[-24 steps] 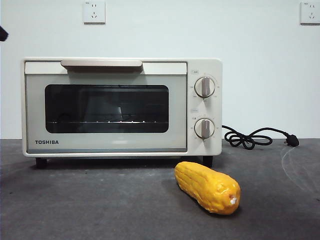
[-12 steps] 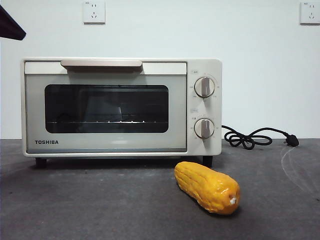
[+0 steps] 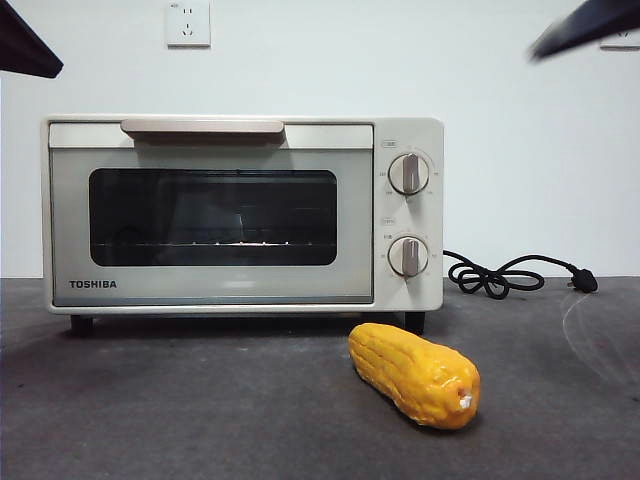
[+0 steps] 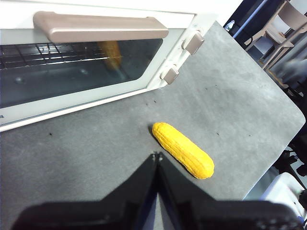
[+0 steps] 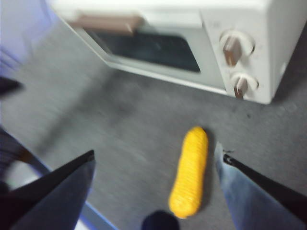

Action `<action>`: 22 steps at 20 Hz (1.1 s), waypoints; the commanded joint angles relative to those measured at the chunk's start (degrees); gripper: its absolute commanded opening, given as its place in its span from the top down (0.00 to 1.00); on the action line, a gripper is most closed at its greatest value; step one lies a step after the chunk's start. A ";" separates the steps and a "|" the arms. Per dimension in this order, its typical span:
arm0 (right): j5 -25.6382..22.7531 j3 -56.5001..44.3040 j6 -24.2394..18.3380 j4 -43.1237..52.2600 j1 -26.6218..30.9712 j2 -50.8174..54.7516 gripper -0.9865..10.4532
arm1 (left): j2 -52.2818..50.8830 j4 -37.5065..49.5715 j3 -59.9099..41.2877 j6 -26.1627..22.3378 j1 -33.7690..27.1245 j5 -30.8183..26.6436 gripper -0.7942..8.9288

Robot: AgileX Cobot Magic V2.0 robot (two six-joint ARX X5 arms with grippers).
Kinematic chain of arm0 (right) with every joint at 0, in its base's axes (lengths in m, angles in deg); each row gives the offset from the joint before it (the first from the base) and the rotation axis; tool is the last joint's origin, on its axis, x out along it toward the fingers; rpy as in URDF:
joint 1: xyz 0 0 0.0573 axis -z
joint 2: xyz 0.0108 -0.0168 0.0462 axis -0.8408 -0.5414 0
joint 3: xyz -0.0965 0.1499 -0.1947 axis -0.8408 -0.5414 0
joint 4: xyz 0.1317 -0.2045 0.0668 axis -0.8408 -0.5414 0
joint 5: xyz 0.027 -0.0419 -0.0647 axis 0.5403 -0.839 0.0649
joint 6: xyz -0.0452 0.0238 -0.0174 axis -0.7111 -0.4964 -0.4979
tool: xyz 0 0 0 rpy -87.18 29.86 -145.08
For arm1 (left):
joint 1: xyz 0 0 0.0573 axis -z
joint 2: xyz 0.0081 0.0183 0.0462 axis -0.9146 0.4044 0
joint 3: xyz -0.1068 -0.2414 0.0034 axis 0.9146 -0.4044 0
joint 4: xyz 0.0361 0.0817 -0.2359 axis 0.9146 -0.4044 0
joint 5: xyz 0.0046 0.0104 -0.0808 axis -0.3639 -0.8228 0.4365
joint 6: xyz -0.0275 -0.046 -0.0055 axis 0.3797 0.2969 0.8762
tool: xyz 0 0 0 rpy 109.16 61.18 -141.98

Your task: Take the corn from the table,put the corn in the oven

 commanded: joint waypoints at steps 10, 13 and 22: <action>-14.64 7.82 0.37 -0.63 -13.35 -29.51 0.47 | 0.00 -1.05 0.11 -0.81 0.13 0.22 0.92; -16.35 7.82 0.35 -1.18 -13.33 -34.21 0.47 | 0.00 -1.05 0.11 -0.83 0.13 0.22 0.92; -16.28 7.82 1.36 -1.11 -13.33 -42.18 0.55 | 0.11 -2.29 0.11 -0.98 0.13 0.22 0.92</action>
